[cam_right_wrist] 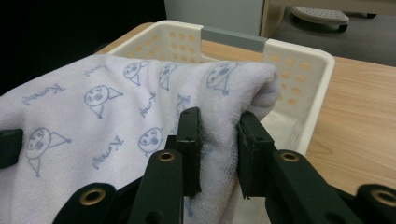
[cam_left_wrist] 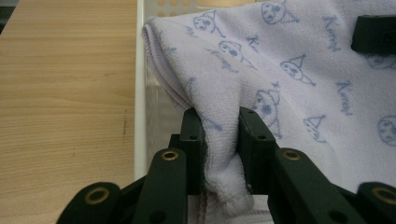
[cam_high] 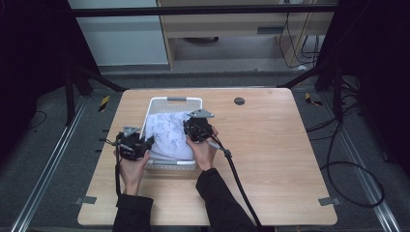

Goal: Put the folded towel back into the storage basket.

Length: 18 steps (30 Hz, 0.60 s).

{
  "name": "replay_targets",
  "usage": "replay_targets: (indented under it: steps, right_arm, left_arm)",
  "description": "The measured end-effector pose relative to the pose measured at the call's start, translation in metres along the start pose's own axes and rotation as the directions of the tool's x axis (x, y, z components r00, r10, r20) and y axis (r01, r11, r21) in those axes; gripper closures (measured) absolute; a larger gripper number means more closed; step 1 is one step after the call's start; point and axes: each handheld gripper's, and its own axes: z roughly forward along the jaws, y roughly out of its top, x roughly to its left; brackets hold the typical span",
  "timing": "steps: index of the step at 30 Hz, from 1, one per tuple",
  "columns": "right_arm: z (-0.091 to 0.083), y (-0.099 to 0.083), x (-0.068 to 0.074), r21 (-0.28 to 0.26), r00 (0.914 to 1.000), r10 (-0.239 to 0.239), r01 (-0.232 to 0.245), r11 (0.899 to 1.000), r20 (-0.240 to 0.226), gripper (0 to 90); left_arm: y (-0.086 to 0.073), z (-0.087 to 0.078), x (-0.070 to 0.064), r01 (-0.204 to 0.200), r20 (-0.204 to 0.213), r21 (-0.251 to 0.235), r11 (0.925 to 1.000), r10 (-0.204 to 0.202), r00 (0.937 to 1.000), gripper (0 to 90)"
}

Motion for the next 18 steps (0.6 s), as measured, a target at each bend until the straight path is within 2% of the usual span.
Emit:
replay_targets:
  steps: [12,18]
  right_arm:
    - [0.007,-0.006,-0.002,0.046,0.9999,-0.004,0.004,0.999,0.01,71.3]
    - [0.012,-0.008,-0.003,0.088,0.9995,-0.024,0.022,0.996,0.022,67.7]
  left_arm:
    - [-0.002,0.006,-0.001,-0.01,-0.009,0.031,0.9995,0.01,0.9999,72.4]
    - [-0.003,0.009,-0.001,-0.004,-0.017,0.043,0.9991,0.005,0.9998,69.7]
